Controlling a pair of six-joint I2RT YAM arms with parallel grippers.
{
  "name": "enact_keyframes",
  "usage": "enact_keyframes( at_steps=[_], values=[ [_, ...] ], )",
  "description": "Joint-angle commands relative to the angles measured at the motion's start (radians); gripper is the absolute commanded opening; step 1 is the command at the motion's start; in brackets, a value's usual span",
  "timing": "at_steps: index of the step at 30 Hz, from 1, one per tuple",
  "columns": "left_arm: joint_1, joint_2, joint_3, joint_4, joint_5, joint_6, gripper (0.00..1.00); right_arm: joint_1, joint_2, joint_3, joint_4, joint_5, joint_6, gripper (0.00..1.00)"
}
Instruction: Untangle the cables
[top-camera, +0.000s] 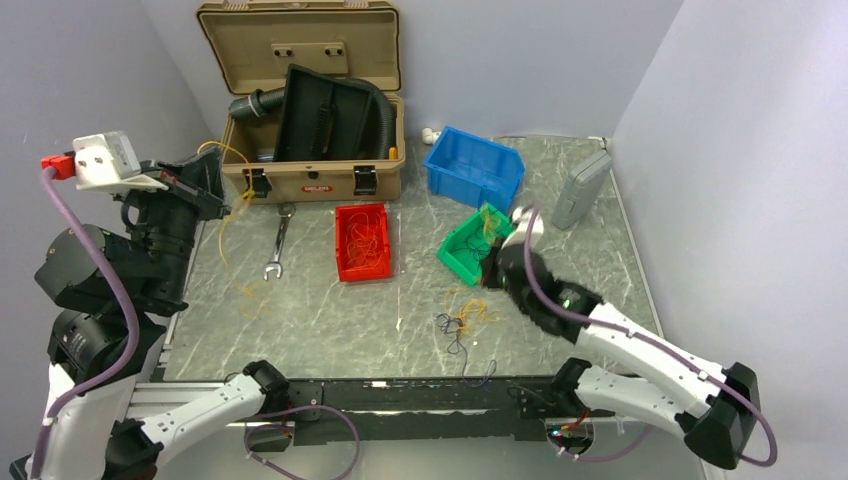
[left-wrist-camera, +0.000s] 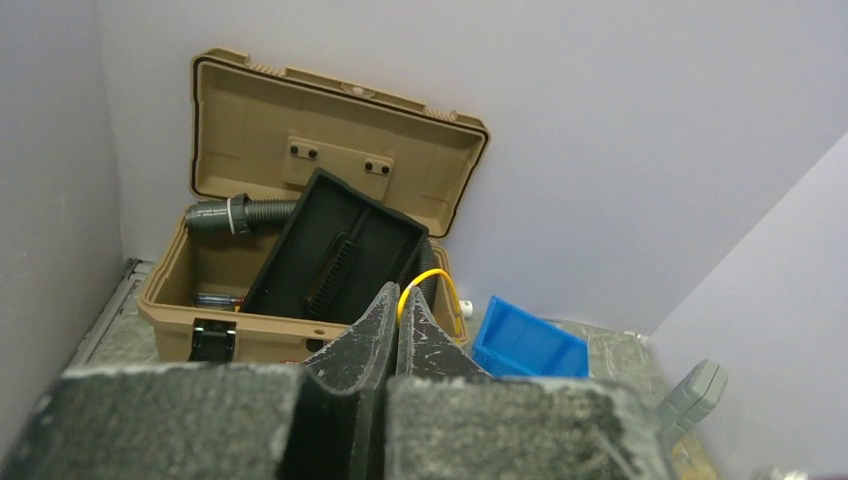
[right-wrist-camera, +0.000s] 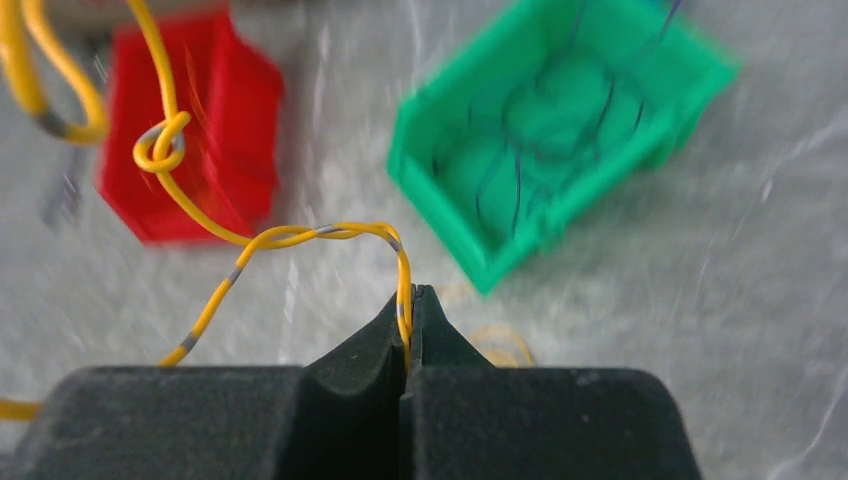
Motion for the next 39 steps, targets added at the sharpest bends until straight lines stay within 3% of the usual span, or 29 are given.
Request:
enact_keyframes(
  at_steps=[1, 6, 11, 17, 23, 25, 26, 27, 29, 32, 39],
  values=[
    [-0.002, -0.008, -0.029, 0.054, 0.062, 0.019, 0.00, -0.176, 0.110, 0.309, -0.013, -0.114, -0.170, 0.00],
    [-0.003, -0.012, -0.085, 0.069, 0.172, 0.009, 0.00, -0.305, 0.373, 0.590, -0.032, -0.200, -0.239, 0.00],
    [-0.002, 0.038, -0.112, 0.076, 0.309, -0.024, 0.00, -0.453, 0.682, 0.888, -0.067, -0.407, -0.262, 0.00],
    [-0.001, 0.142, -0.084, 0.086, 0.412, -0.035, 0.00, -0.525, 1.018, 1.213, -0.150, -0.396, -0.381, 0.00],
    [-0.001, 0.258, -0.014, 0.111, 0.452, -0.051, 0.00, -0.569, 1.152, 1.240, -0.022, -0.409, -0.554, 0.03],
    [0.003, 0.303, 0.016, 0.124, 0.482, -0.061, 0.00, -0.590, 1.184, 1.257, 0.012, -0.442, -0.585, 0.10],
    [0.006, 0.335, 0.032, 0.125, 0.496, -0.067, 0.00, -0.601, 1.204, 1.280, 0.013, -0.470, -0.601, 0.20],
    [0.012, 0.361, 0.051, 0.126, 0.509, -0.073, 0.00, -0.607, 1.229, 1.311, 0.000, -0.486, -0.612, 0.42],
    [0.022, 0.409, 0.088, 0.129, 0.534, -0.085, 0.00, -0.611, 1.254, 1.372, -0.043, -0.489, -0.632, 0.72],
    [0.041, 0.473, 0.132, 0.147, 0.578, -0.105, 0.00, -0.612, 1.224, 1.390, -0.054, -0.557, -0.654, 0.79],
    [0.062, 0.662, 0.255, 0.201, 0.681, -0.141, 0.00, -0.647, 1.011, 1.177, 0.025, -0.629, -0.624, 0.84]
  ],
)
